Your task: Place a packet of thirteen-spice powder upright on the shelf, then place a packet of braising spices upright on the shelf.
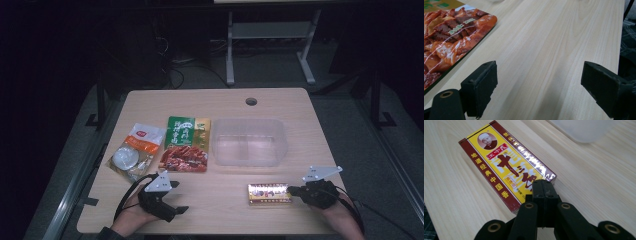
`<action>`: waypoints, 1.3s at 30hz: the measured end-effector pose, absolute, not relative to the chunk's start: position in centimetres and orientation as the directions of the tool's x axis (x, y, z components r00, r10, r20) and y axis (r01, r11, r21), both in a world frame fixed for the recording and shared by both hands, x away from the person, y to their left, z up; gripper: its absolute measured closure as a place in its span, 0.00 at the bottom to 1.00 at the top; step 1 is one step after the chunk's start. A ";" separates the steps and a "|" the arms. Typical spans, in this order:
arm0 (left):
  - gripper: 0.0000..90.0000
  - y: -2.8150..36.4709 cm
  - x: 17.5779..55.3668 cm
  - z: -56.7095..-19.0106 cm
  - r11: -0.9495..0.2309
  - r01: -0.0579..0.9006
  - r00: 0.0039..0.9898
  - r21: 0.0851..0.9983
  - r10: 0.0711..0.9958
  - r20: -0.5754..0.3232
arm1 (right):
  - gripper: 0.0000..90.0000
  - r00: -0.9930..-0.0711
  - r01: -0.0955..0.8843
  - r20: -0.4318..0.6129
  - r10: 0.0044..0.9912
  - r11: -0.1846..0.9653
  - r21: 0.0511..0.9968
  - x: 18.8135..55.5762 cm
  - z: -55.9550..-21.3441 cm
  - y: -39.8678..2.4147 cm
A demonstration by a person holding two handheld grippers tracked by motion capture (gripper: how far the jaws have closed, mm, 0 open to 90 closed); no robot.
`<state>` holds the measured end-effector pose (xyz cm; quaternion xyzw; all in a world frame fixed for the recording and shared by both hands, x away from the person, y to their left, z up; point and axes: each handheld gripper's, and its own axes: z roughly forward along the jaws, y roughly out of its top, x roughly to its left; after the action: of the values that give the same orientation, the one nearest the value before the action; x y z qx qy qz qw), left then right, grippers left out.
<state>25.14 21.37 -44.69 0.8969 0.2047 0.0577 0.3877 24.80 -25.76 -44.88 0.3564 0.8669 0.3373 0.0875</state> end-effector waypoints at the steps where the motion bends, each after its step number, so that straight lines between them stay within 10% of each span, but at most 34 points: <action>1: 0.15 21.3 25.2 -44.7 -0.619 0.317 0.913 0.719 0.404 -0.055 | 1.00 -0.739 0.551 0.087 0.668 0.525 0.649 24.8 -44.9 -25.5; 28: 0.15 18.2 26.0 -44.9 -0.655 0.230 0.959 0.719 0.280 -0.052 | 0.99 -0.797 0.462 0.041 0.602 0.564 0.684 25.9 -43.8 -20.6; 39: 0.15 15.1 27.0 -44.7 -0.661 0.175 0.974 0.730 0.225 -0.030 | 0.50 -0.693 0.509 0.029 0.720 0.461 0.727 26.6 -44.1 -22.9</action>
<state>27.04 15.12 -44.66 0.9108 0.1095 0.0315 0.3969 26.56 -22.87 -44.12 0.3647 0.8426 0.3698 0.1427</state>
